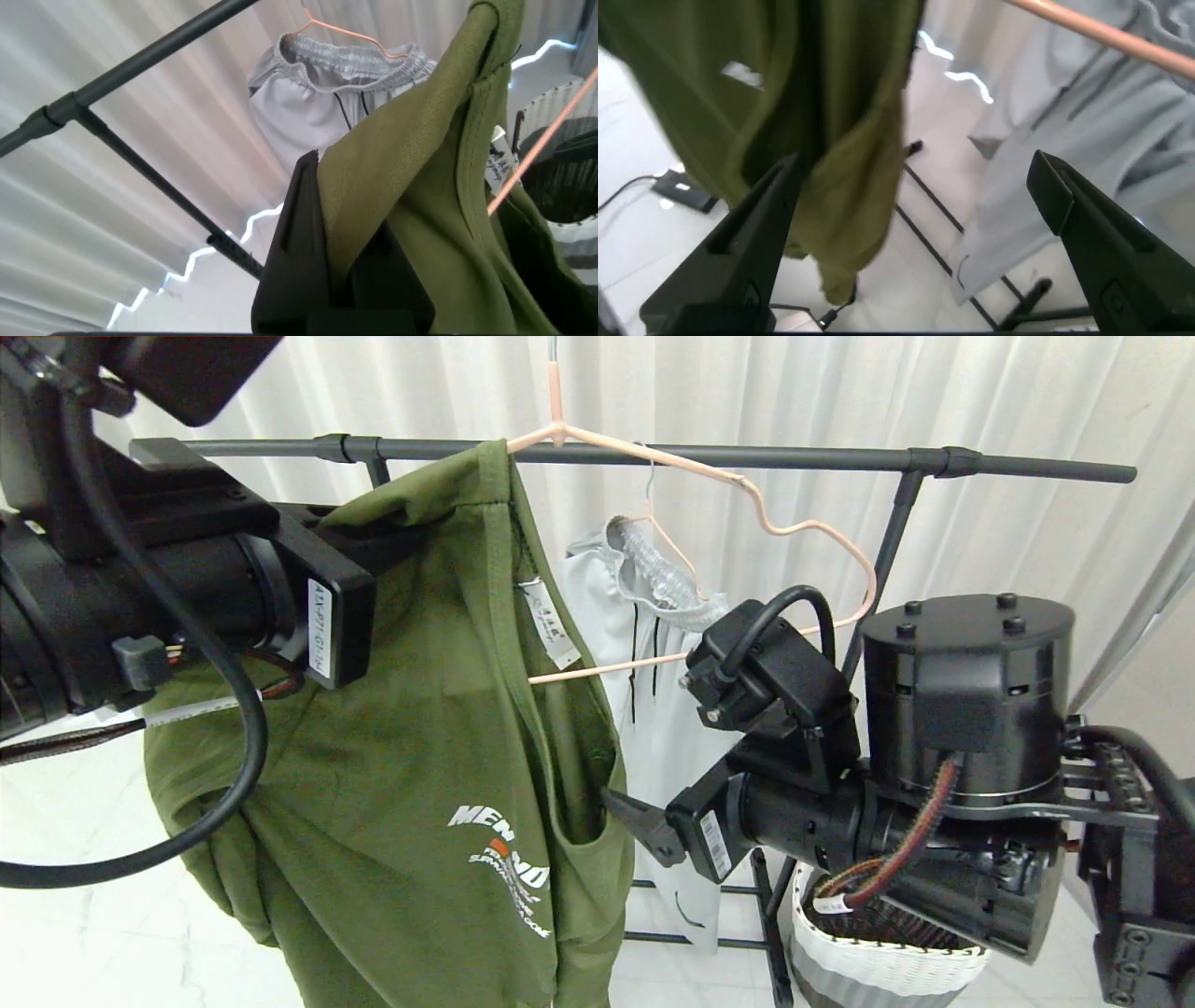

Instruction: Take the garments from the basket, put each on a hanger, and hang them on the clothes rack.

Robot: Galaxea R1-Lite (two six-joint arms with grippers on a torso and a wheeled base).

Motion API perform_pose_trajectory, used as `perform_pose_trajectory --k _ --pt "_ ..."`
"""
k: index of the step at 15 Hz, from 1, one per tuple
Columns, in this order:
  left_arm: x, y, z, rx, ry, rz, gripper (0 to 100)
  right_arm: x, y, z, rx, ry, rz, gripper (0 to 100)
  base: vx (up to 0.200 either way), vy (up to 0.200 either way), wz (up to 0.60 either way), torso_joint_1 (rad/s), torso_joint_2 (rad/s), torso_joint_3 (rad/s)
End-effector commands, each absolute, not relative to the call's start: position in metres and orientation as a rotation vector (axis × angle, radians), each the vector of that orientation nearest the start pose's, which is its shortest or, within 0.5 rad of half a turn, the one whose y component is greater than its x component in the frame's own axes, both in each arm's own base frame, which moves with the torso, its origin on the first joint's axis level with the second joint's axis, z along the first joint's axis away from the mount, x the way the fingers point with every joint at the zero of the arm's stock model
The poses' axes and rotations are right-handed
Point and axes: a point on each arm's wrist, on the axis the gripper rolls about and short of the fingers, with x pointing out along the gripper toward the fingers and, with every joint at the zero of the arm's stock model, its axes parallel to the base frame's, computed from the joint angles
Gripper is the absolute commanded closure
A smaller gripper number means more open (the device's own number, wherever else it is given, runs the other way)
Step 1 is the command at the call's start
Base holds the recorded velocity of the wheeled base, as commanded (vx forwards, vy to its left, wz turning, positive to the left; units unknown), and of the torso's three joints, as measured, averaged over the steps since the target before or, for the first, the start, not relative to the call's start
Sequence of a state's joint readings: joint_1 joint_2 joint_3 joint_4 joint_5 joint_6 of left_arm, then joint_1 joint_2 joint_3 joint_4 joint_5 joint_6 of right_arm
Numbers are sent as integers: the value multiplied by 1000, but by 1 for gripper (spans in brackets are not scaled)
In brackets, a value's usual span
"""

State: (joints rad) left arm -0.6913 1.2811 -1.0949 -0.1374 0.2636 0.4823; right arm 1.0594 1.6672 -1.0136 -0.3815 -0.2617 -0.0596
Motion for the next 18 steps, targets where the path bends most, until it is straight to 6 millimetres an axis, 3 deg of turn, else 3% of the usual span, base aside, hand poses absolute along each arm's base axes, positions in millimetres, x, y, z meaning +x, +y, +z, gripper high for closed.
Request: perform_pose_trajectory --k 1,7,12,15,18 --pt "158 -123 326 494 -65 -428 100 165 273 217 -233 221 763 0 0 0 0 0 0 0" --pt "160 -124 324 480 -52 -420 100 156 281 222 -216 206 799 0 0 0 0 0 0 0" --pt "160 -124 325 477 -53 -412 100 163 291 205 -255 243 745 0 0 0 0 0 0 0" --pt "159 -123 326 477 -57 -408 100 169 286 200 -278 258 670 0 0 0 0 0 0 0" --pt "159 -121 326 477 -58 -402 100 186 267 197 -298 268 521 0 0 0 0 0 0 0"
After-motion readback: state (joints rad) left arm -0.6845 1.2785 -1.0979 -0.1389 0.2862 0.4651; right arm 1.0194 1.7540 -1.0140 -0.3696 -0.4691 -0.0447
